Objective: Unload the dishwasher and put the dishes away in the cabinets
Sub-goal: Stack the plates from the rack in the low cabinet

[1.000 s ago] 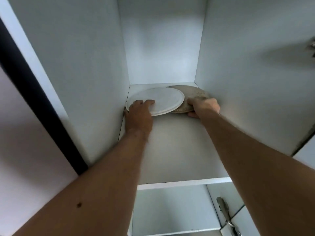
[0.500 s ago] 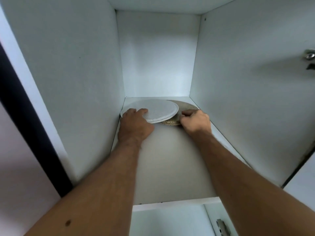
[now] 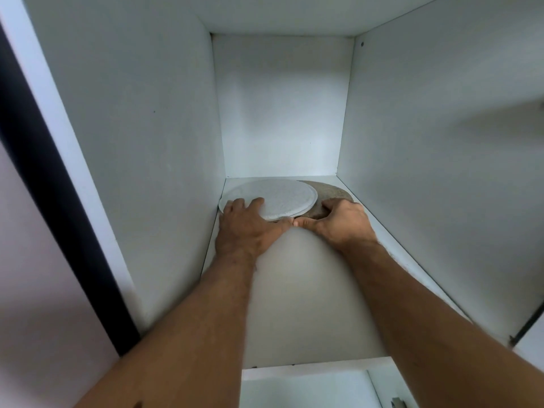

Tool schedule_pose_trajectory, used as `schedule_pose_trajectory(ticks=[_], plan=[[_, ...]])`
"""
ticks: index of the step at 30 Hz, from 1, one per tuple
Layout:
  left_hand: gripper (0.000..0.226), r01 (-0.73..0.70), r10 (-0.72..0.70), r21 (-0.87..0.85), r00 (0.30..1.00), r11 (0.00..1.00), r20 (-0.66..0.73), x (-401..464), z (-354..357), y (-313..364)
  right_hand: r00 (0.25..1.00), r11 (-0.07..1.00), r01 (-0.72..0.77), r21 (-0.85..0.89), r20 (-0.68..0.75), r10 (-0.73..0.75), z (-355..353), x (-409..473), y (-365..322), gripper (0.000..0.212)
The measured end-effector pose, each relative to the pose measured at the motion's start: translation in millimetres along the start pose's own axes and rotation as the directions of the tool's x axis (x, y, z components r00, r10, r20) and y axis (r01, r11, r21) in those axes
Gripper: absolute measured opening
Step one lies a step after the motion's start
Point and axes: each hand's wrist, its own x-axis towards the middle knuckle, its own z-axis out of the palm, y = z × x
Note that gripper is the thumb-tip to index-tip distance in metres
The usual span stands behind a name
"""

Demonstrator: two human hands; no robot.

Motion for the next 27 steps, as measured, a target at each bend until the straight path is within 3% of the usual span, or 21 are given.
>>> schedule_pose_trajectory(ticks=[3, 7, 12, 16, 19, 21, 23, 25, 27], plan=[[0.094, 0.014, -0.015, 0.024, 1.000, 1.000, 0.013, 0, 0, 0, 1.000, 0.997, 0.013, -0.076, 0.026, -0.011, 2, 4, 1, 0.068], [0.090, 0.006, -0.008, 0.093, 1.000, 0.996, 0.024, 0, 1, 0, 1.000, 0.989, 0.010, -0.148, 0.020, -0.007, 9, 7, -1, 0.077], [0.085, 0.033, -0.037, 0.133, 0.999, 0.991, 0.030, 4, 5, -3, 0.999, 0.975, -0.012, -0.224, -0.041, 0.003, 13, 15, 2, 0.069], [0.081, 0.064, -0.075, 0.184, 0.996, 0.981, 0.049, 9, 5, -1, 0.998, 0.972, -0.029, -0.232, -0.060, 0.015, 13, 23, 7, 0.059], [0.073, 0.085, -0.091, 0.219, 0.996, 0.972, 0.017, 12, 5, 1, 0.997, 0.971, 0.054, -0.233, -0.043, -0.066, 13, 25, 9, 0.044], [0.061, 0.007, 0.011, 0.219, 0.997, 0.976, -0.079, 11, 7, 2, 0.987, 0.966, 0.157, -0.206, 0.006, -0.159, 12, 24, 10, 0.041], [0.051, -0.224, 0.250, 0.174, 0.958, 0.959, -0.144, 12, 10, 5, 0.965, 0.948, 0.263, -0.181, 0.070, -0.254, 12, 23, 10, 0.038], [0.047, -0.424, 0.438, 0.136, 0.892, 0.896, -0.107, 14, 13, 9, 0.947, 0.933, 0.313, -0.176, 0.128, -0.293, 11, 23, 8, 0.032], [0.044, -0.470, 0.481, 0.133, 0.874, 0.872, -0.066, 17, 14, 9, 0.945, 0.934, 0.315, -0.170, 0.142, -0.293, 11, 22, 5, 0.031]])
